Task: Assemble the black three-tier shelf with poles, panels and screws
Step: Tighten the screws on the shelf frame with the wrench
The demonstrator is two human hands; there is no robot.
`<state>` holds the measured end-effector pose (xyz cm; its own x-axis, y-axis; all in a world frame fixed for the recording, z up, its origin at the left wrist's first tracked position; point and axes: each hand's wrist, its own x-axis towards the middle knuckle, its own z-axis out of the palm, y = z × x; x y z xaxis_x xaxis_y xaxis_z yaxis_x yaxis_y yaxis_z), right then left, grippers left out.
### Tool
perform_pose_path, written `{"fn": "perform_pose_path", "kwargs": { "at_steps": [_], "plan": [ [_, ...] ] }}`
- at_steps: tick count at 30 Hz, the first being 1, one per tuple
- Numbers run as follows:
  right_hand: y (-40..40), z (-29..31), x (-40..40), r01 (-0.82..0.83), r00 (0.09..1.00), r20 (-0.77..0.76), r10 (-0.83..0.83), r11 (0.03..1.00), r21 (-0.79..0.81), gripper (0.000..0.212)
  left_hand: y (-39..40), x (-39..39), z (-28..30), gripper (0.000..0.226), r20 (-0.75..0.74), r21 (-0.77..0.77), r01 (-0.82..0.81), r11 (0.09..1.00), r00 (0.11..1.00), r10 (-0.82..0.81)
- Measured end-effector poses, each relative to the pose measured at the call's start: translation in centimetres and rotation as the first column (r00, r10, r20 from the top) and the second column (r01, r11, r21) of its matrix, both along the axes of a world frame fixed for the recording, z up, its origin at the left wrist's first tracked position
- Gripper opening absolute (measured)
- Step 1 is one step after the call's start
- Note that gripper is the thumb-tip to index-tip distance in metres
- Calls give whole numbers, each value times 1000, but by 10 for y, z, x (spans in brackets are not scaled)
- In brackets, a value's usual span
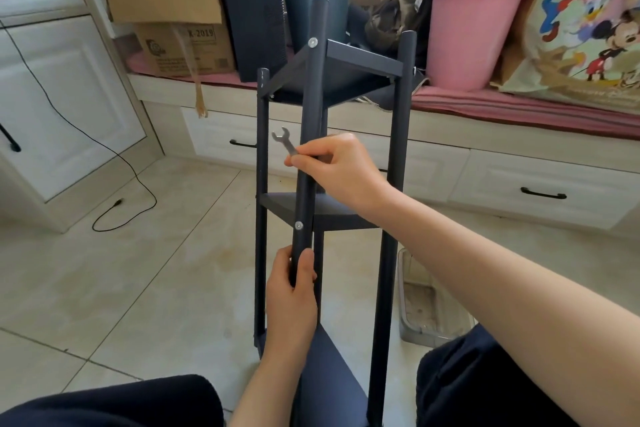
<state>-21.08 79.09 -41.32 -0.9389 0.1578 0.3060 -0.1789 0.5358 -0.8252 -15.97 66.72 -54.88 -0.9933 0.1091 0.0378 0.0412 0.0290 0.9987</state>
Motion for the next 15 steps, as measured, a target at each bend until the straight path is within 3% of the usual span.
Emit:
{"fn": "perform_pose_path", "kwargs": {
  "at_steps": [6,9,15],
  "plan": [
    [9,4,10,-10,998,54,23,975,-222,10,-12,-13,-1,17,-1,-11,15,1000,1000,-15],
    [16,-5,20,21,997,78,-12,994,-106,8,-16,-18,0,18,-45,-12,15,1000,999,-15],
    [27,-33,47,15,958,284,-48,993,117,13,-26,-29,0,27,-53,-5,28,1000,998,-29]
  ]
}}
